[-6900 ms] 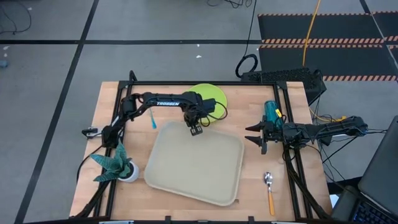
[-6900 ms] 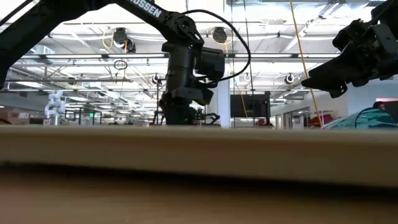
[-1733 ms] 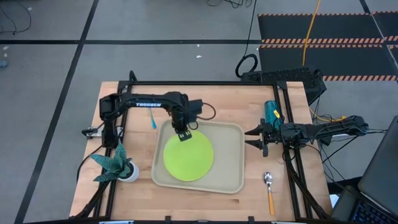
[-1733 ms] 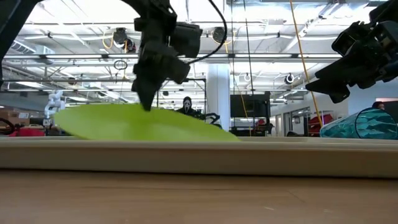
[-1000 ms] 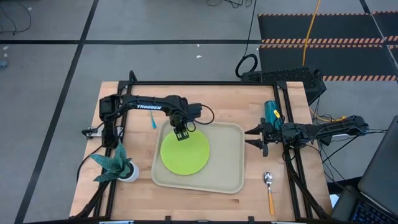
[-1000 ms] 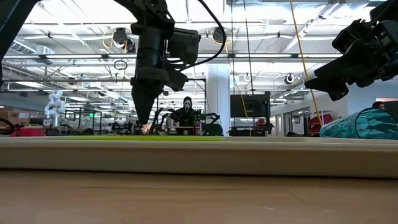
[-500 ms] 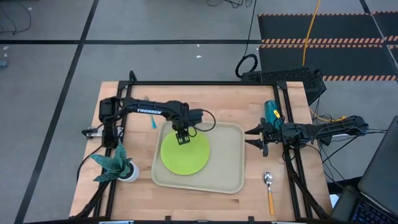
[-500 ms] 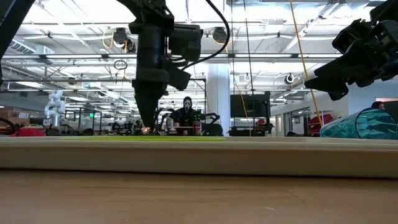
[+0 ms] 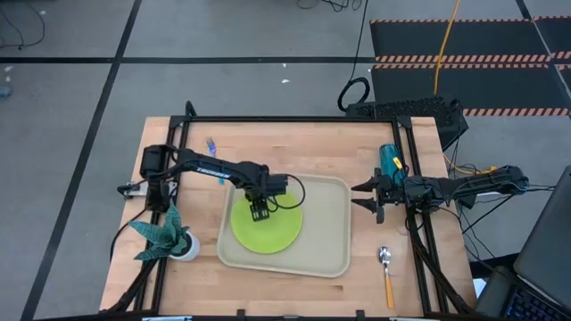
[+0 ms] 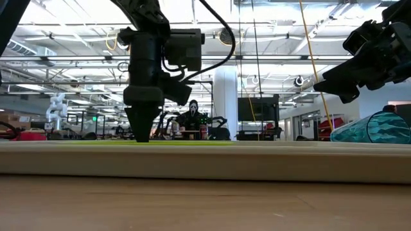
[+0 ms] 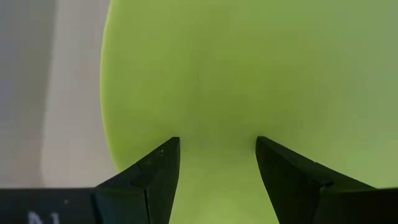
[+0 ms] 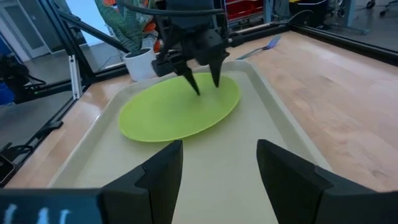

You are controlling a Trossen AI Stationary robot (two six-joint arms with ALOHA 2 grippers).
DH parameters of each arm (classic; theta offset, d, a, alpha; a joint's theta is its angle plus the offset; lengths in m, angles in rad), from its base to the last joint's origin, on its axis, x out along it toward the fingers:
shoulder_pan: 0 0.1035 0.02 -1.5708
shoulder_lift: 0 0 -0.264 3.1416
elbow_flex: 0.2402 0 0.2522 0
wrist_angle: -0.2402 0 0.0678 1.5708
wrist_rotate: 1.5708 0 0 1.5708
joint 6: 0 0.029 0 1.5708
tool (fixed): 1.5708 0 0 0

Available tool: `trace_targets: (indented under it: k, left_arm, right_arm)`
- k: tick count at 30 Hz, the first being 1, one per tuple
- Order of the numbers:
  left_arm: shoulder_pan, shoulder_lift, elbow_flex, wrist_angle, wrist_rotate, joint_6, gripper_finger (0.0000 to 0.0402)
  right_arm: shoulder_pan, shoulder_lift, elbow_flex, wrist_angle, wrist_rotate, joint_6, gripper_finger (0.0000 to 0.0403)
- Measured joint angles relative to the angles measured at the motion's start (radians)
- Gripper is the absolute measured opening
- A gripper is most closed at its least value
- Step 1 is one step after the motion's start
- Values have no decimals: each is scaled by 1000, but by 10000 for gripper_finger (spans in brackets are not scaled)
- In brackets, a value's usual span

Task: Pick and place plate/cup/fork/spoon on tray
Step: Put the green plate on the gray serving tray

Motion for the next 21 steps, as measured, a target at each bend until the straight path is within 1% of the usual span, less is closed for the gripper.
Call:
trace_targets:
  k: [7, 21]
  left_arm:
    - [-30, 0, -1, 44, 4, 19, 214]
    - [-19, 0, -1, 51, 6, 18, 214]
  right_arm:
    - [0, 0, 0, 0, 1, -3, 199]
    - [0, 0, 0, 0, -1, -3, 199]
